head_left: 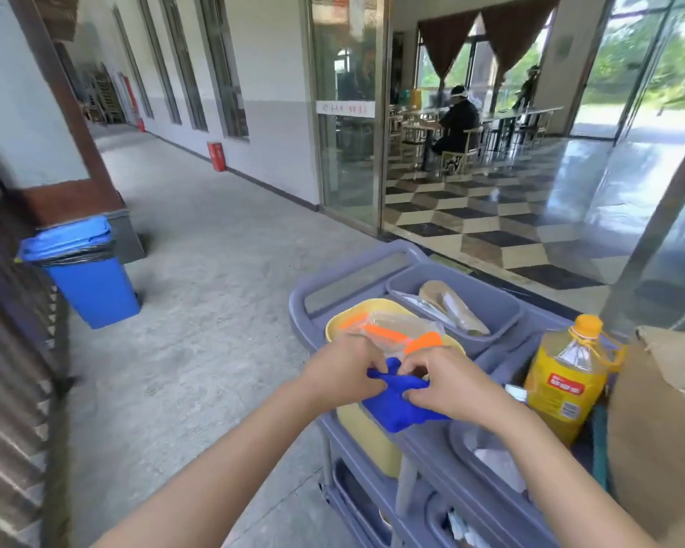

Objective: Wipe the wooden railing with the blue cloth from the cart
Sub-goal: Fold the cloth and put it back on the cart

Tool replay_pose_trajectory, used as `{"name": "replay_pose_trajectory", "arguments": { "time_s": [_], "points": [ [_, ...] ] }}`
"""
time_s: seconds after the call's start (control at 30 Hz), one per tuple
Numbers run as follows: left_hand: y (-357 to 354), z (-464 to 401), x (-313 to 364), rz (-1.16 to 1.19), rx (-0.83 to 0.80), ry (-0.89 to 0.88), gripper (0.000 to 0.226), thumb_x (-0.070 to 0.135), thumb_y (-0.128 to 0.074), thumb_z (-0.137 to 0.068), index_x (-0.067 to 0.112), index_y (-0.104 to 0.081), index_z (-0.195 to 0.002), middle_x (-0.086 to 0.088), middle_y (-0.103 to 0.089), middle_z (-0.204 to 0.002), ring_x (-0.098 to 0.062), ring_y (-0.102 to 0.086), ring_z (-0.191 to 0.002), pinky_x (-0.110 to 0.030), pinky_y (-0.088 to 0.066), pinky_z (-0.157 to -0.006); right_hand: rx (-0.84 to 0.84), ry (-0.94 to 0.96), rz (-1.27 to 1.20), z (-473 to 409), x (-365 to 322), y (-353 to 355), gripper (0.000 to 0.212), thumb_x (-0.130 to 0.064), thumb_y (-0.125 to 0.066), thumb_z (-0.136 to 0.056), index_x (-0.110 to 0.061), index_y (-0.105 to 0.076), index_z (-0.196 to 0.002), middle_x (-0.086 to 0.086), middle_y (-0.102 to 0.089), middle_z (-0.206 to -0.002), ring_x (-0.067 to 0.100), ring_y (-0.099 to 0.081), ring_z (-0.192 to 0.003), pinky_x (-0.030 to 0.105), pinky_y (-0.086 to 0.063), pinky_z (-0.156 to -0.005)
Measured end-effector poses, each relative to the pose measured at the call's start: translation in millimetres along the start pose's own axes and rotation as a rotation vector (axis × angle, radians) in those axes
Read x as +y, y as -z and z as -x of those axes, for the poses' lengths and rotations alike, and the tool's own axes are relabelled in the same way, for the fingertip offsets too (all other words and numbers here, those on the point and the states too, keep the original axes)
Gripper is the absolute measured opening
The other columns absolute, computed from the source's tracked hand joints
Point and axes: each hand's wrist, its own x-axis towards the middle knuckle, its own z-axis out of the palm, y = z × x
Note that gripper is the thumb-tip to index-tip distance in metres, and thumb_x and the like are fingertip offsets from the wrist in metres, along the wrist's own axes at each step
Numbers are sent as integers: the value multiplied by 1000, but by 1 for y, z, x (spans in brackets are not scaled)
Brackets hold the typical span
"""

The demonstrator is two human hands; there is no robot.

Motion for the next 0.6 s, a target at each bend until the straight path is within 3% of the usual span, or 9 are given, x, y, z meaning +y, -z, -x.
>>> {"name": "replay_pose_trajectory", "arguments": {
  "time_s": [0.13,0.37,0.6],
  "points": [
    [8,-60,-10,15,8,-105,13,13,-60,-72,4,-68,-79,-19,-67,-83,-29,-58,-82,-44,-50,-73,89,-55,14,-32,21,24,12,-11,-61,-66,-15,-67,-75,5,-70,-78,20,-59,-75,35,-48,-69],
    [-2,-140,-19,-12,-46,-270,10,15,-58,-70,9,-65,-72,-13,-65,-77,-27,-58,-77,-46,-50,-72,183,-204,0,-59,56,37,14,-9,-59,-64,-13,-67,-74,5,-69,-77,18,-59,-73,33,-48,-70],
    [-11,-206,-25,65,-172,-505,12,10,-58,-71,10,-69,-77,-12,-65,-78,-26,-58,-78,-41,-49,-71,255,-425,36,-79,75,39,17,-11,-61,-65,-14,-68,-80,4,-71,-83,20,-62,-78,35,-51,-72]
  ]
}}
